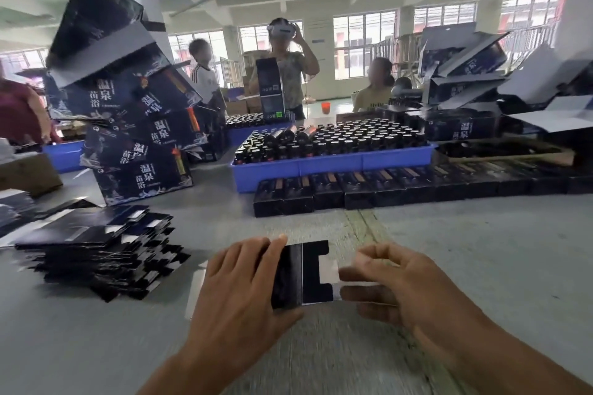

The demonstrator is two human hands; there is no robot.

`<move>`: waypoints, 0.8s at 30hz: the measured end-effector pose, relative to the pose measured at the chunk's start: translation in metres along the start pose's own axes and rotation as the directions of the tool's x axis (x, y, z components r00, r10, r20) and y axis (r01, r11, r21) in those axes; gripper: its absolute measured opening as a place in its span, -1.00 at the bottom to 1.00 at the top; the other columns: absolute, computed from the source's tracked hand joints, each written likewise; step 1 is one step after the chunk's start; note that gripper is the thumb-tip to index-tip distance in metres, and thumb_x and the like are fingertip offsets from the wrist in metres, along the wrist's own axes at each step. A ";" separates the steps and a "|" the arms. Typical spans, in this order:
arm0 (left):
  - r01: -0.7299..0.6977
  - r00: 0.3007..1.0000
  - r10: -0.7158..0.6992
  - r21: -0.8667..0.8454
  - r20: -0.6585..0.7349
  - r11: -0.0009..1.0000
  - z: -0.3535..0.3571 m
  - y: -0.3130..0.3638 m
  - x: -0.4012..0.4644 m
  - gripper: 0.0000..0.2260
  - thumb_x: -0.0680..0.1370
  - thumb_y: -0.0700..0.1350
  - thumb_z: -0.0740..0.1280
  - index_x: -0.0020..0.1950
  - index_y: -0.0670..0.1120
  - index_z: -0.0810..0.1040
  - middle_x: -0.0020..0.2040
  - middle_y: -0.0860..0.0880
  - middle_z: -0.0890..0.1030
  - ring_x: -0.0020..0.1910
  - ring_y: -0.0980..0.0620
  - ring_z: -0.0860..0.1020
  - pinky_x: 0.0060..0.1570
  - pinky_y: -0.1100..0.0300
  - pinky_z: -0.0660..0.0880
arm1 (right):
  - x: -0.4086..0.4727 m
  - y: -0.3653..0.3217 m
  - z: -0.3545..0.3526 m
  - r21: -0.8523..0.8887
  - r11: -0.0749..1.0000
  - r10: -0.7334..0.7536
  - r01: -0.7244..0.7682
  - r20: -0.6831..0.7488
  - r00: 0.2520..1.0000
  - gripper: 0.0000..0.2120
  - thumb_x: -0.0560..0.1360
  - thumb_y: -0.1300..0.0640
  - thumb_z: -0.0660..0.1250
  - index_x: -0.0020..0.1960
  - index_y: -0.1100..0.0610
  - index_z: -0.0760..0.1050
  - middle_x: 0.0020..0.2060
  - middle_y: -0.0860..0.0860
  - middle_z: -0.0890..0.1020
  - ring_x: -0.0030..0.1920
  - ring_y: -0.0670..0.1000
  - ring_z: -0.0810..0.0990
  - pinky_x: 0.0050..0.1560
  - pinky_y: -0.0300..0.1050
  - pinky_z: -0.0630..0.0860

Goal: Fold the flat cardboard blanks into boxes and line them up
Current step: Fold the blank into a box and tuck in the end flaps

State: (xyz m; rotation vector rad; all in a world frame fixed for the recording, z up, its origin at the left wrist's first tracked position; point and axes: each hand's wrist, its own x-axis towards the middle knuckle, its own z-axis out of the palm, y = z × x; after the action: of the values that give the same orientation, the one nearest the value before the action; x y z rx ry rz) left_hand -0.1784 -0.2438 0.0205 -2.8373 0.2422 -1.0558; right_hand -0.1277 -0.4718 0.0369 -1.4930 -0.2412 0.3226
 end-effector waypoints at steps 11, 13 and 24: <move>-0.126 0.989 0.123 -0.028 -0.083 0.992 -0.002 0.016 0.000 -0.22 0.30 0.43 0.25 0.31 -0.10 0.44 0.12 -0.01 0.64 0.03 -0.02 0.65 0.02 -0.05 0.59 | -0.012 0.003 0.012 -0.230 0.962 -0.132 0.149 0.085 0.988 -0.66 0.53 0.21 0.43 -0.08 -0.27 0.66 -0.09 -0.18 0.74 -0.09 -0.12 0.73 -0.16 -0.21 0.66; -0.155 0.985 0.150 -0.051 -0.086 0.987 -0.002 0.015 0.000 -0.20 0.31 0.46 0.25 0.34 -0.07 0.40 0.10 0.01 0.64 0.02 0.00 0.65 0.06 -0.01 0.60 | -0.010 0.001 0.015 -0.224 0.963 -0.133 0.150 0.087 0.987 -0.66 0.50 0.22 0.47 -0.11 -0.27 0.66 -0.12 -0.20 0.73 -0.14 -0.15 0.72 -0.25 -0.23 0.65; -0.205 0.972 0.199 -0.041 -0.126 0.978 -0.007 0.012 -0.001 -0.17 0.47 0.52 0.14 0.51 -0.05 0.32 0.22 -0.02 0.59 0.10 0.01 0.60 0.02 0.04 0.57 | -0.012 -0.001 0.021 -0.240 0.950 -0.167 0.201 0.156 0.973 -0.49 0.44 0.15 0.53 0.02 -0.48 0.51 -0.09 -0.15 0.74 -0.13 -0.03 0.75 -0.22 -0.16 0.65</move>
State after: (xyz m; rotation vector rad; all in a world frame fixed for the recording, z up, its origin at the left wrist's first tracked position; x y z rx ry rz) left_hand -0.1851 -0.2555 0.0227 -2.7236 0.5656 -1.1945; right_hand -0.1460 -0.4569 0.0400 -1.6893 -0.5444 0.2478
